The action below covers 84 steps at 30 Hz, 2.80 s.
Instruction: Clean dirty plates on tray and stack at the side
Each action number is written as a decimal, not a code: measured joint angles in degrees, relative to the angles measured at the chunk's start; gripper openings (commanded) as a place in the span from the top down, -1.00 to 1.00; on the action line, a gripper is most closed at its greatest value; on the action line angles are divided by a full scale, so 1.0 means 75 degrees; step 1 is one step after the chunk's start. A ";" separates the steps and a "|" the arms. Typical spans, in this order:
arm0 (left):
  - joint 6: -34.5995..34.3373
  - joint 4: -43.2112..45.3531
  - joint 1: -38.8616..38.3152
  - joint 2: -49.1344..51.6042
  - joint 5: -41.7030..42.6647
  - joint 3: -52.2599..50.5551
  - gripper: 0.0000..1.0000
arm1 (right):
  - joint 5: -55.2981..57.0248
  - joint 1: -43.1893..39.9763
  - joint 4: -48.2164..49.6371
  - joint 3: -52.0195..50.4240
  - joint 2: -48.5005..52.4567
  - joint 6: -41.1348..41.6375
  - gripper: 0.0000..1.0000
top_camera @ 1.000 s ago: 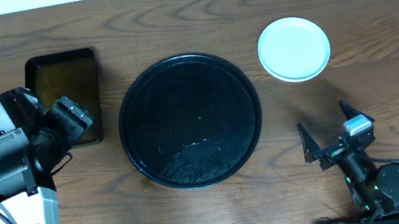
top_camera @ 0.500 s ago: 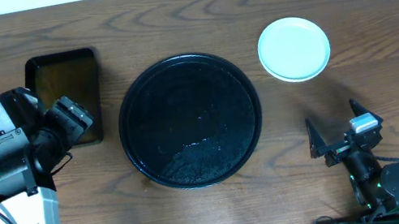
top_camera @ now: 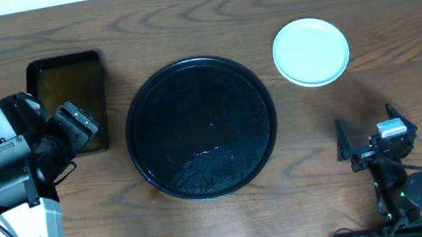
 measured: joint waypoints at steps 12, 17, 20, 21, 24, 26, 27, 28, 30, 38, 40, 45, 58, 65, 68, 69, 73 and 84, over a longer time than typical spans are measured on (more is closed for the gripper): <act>0.0000 0.0000 0.0000 0.0000 0.0000 0.0000 -0.73 | 0.0026 0.0000 -0.0003 0.0000 0.0000 -0.0166 -0.99; 0.0000 0.0000 0.0000 0.0000 0.0000 0.0000 -0.73 | 0.0026 0.0000 -0.0003 0.0000 0.0000 -0.0166 -0.98; 0.0000 0.0000 0.0003 0.0000 0.0000 0.0000 -0.73 | 0.0026 0.0000 -0.0003 0.0000 0.0003 -0.0166 -0.98; 0.0000 0.0000 0.0000 0.0000 0.0000 0.0000 -0.73 | 0.0026 0.0000 -0.0003 0.0000 0.0000 -0.0166 -0.99; 0.0000 0.0000 0.0000 0.0000 0.0000 0.0000 -0.73 | 0.0026 0.0000 -0.0003 0.0000 0.0000 -0.0166 -0.99; 0.0000 0.0000 0.0000 0.0000 0.0000 0.0000 -0.73 | 0.0026 0.0000 -0.0003 0.0000 0.0000 -0.0166 -0.98; 0.0000 0.0000 0.0000 0.0000 0.0000 0.0000 -0.73 | 0.0026 0.0000 -0.0003 0.0000 0.0000 -0.0166 -0.99; 0.0000 0.0000 0.0000 0.0000 0.0000 0.0000 -0.73 | 0.0026 0.0000 -0.0003 0.0000 0.0000 -0.0166 -0.98; 0.0000 0.0000 0.0000 0.0000 0.0000 0.0000 -0.73 | 0.0026 0.0000 -0.0003 0.0000 0.0000 -0.0166 -0.98; 0.0082 -0.0149 0.0000 0.0000 -0.0090 0.0000 -0.73 | 0.0026 0.0000 -0.0003 0.0000 0.0000 -0.0166 -0.99; 0.0184 -0.0522 0.0003 0.0000 -0.0157 0.0000 -0.73 | 0.0026 0.0000 -0.0003 0.0000 0.0000 -0.0169 -0.99; 0.0347 -0.0982 -0.0111 -0.0006 -0.0146 -0.0029 -0.73 | 0.0026 0.0000 -0.0003 0.0000 0.0000 -0.0169 -0.99; 0.2602 0.1626 -0.1393 -0.1282 -0.0085 -0.3110 -0.73 | 0.0026 0.0000 -0.0009 0.0000 0.0000 -0.0169 -0.98; 0.2815 0.3789 -0.1652 -0.2527 0.0006 -0.5237 -0.73 | 0.0032 0.0000 -0.0009 0.0000 0.0000 -0.0169 -0.99; 0.2853 0.4488 -0.1909 -0.3121 0.0006 -0.6038 -0.73 | 0.0032 0.0000 -0.0003 0.0000 0.0000 -0.0169 -0.99; 0.2871 0.4590 -0.1967 -0.3299 0.0006 -0.6228 -0.73 | 0.0032 0.0000 -0.0009 0.0000 0.0000 -0.0169 -0.99; 0.2929 0.5141 -0.2127 -0.4141 0.0009 -0.6942 -0.73 | 0.0032 0.0000 -0.0009 0.0000 0.0000 -0.0169 -0.99; 0.2999 0.5799 -0.2154 -0.6070 0.0006 -0.8110 -0.73 | 0.0032 0.0000 -0.0009 0.0000 0.0000 -0.0169 -0.99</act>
